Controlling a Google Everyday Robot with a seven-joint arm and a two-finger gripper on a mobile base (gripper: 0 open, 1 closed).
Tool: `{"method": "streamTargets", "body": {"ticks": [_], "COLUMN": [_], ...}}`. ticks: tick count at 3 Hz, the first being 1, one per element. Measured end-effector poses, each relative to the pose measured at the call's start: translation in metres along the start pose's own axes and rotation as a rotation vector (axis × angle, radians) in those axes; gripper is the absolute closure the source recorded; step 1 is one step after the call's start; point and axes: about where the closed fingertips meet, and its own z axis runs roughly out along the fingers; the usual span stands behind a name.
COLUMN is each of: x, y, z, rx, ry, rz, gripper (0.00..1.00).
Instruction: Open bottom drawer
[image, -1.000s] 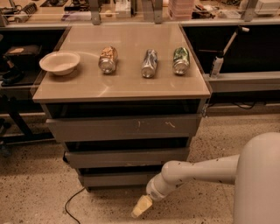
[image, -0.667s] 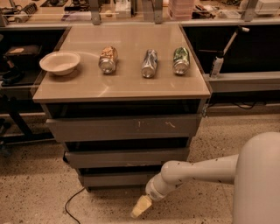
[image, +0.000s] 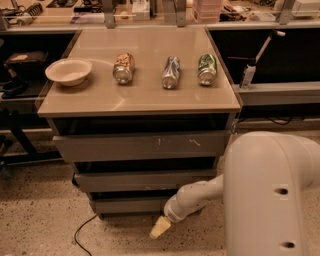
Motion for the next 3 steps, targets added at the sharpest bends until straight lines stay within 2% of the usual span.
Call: {"method": "streamTargets", "body": {"ticks": [1,2,3], "x": [0.002,0.014,0.011], "y": [-0.027,-0.045,-0.046], "z": [0.015,0.039,0.04], "rx": [0.057,0.052,0.053], "ry": [0.018,0.039,0.036], "rz": [-0.01,0.065,0.062], "gripper": [0.0,0.0,0.0]}}
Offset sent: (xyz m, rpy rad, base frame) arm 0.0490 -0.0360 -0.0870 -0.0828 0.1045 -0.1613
